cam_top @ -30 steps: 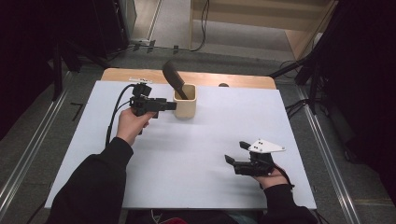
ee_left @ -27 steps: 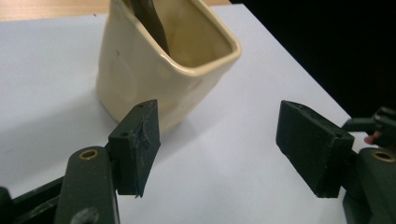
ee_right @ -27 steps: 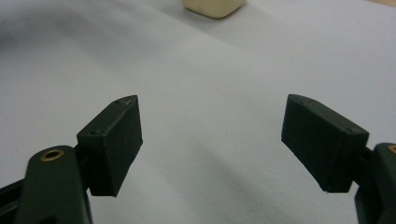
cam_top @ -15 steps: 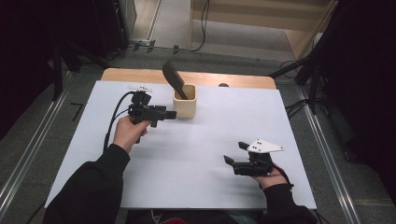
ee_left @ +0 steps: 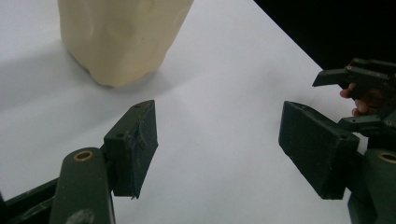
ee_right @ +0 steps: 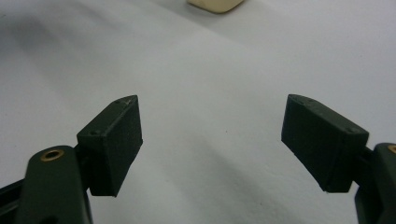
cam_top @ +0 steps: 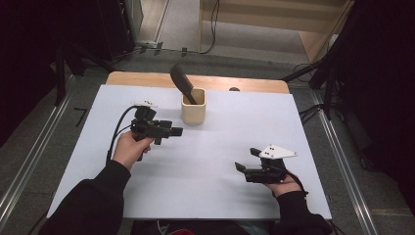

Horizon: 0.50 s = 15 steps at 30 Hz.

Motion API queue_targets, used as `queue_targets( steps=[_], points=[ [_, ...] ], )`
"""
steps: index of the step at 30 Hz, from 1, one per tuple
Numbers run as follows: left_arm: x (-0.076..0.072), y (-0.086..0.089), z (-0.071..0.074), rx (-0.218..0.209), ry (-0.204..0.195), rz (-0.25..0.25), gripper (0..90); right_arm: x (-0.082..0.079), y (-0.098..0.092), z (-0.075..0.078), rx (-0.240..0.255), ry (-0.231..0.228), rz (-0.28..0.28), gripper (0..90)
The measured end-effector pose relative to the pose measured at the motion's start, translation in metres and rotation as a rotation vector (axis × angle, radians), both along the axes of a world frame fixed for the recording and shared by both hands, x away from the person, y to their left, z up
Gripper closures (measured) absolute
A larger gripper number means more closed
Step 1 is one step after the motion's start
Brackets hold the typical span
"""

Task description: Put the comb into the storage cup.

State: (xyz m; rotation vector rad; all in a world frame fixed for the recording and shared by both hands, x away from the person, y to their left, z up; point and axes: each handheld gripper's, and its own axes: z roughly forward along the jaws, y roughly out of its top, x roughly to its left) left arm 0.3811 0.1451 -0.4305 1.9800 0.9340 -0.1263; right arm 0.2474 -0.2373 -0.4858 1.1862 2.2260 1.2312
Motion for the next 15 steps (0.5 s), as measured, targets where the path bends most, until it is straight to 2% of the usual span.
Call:
queue_targets(
  steps=[15],
  points=[
    [-0.019,0.008,-0.005,0.000,0.009,0.003,28.7,-0.001,-0.005,-0.001,-0.007,0.020,0.013,18.7]
  ],
)
